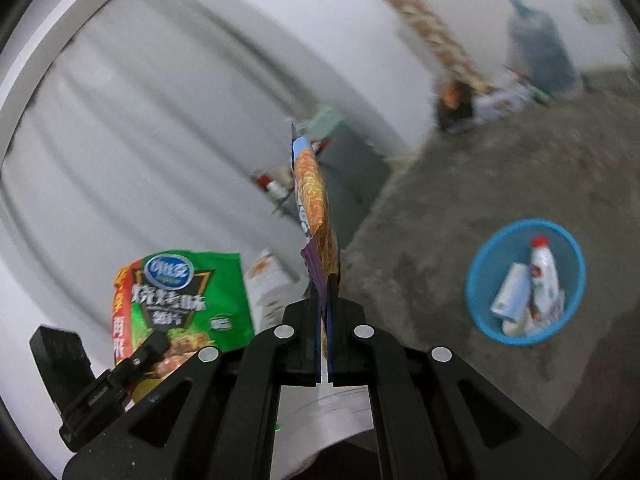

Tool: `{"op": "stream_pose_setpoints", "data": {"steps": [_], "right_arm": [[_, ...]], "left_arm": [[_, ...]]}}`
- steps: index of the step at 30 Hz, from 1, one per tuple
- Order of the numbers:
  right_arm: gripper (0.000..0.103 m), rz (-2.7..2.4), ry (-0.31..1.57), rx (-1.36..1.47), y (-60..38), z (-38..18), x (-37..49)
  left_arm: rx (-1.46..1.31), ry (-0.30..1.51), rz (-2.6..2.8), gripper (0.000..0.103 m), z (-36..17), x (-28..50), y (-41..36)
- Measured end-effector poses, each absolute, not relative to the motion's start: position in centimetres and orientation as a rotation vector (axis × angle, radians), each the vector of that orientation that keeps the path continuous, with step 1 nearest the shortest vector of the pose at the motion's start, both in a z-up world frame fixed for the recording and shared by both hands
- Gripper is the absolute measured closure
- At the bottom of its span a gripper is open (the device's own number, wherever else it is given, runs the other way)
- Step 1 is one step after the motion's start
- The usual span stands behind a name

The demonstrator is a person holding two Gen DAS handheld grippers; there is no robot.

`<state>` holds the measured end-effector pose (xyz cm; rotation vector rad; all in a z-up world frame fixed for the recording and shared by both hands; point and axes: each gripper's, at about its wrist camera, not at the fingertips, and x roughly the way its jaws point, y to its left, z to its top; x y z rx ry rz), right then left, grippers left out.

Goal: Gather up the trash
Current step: 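Lift both bags and carry them toward the blue wastebasket, then open the right tool over the wastebasket while the left tool drops the green chip bag in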

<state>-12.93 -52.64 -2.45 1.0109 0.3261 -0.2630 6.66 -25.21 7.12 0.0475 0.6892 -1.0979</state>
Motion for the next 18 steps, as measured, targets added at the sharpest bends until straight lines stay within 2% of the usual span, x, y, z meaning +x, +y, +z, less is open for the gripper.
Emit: {"op": "stream_pose_setpoints", "data": {"steps": [11, 16, 18], "right_arm": [[0.102, -0.368, 0.444, 1.347, -60.2, -15.6, -13.4], [0.102, -0.434, 0.602, 1.344, -62.8, -20.9, -10.7], [0.097, -0.483, 0.694, 1.307, -63.5, -22.7, -9.9]], "left_arm": [[0.153, 0.765, -1.122, 0.103, 4.3, 6.5, -32.9], [0.187, 0.801, -1.120, 0.103, 2.9, 6.5, -35.2], [0.198, 0.831, -1.124, 0.103, 2.1, 6.9, -36.5]]}}
